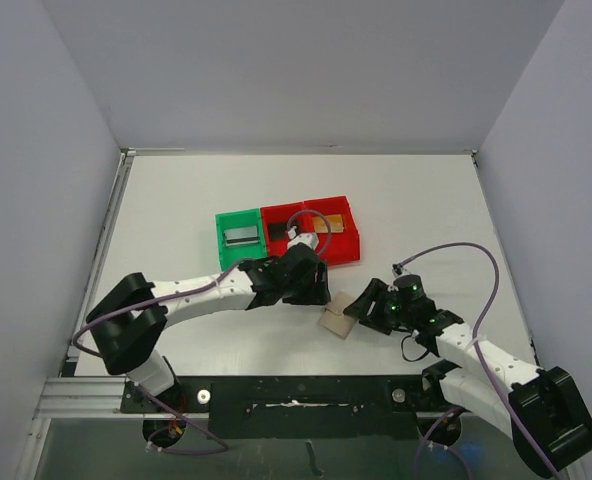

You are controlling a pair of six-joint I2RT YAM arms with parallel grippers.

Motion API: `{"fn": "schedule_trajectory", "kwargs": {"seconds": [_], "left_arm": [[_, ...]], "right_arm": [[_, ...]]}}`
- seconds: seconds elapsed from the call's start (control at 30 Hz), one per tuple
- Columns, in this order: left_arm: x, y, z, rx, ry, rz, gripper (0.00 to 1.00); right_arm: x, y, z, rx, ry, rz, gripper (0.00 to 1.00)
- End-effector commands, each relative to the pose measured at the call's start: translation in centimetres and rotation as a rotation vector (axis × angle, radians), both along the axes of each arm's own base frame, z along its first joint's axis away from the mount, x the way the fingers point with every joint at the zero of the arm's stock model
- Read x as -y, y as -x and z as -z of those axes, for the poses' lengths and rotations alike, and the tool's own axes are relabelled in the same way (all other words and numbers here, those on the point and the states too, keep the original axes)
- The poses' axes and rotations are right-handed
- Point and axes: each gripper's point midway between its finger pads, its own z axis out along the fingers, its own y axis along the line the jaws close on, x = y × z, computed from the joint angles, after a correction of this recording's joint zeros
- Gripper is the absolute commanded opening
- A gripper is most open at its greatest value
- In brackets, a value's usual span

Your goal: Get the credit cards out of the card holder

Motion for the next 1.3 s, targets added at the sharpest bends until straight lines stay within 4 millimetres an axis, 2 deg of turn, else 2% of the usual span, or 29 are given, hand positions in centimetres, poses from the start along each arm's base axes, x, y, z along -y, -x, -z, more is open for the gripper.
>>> {"fn": "schedule_trajectory", "kwargs": {"seconds": [0.0,0.1,0.23,0.47,0.63,0.87,1.0,1.27], "left_arm": [[3.3,-1.3,-0.8,0.001,0.028,-0.001,0.58],[4.4,-1.3,0.1,-0.024,0.007,-0.013,0.58],[4.4,-1.7,1.3,-0.054,0.001,-0.088,0.57],[4.5,-1.8,1.9,-0.061,-0.006,-0.152,0.57],[4.3,-2.1,1.9,-0.036,-0.024,-0.168,0.56],[4.2,-2.7,2.3,0.01,-0.063,-0.139,0.55],[4.6,-3.0,2.6,0.057,-0.093,-0.1,0.55],[4.8,-2.0,3.5,0.133,-0.138,0.0,0.55]], "right_arm": [[0.4,-1.0,-0.2,0.046,0.029,0.024,0.6],[0.5,-1.2,0.1,0.039,0.055,-0.004,0.61],[0.7,-1.0,0.7,0.032,0.081,-0.032,0.6],[0.8,-0.3,0.8,0.056,0.052,-0.082,0.53],[1.1,-0.7,0.4,0.07,0.021,-0.088,0.5],[2.4,-2.1,-0.3,0.116,0.009,-0.056,0.49],[2.1,-2.5,-0.7,0.136,-0.02,-0.05,0.48],[1.7,-2.5,-1.4,0.159,-0.104,0.021,0.51]]}}
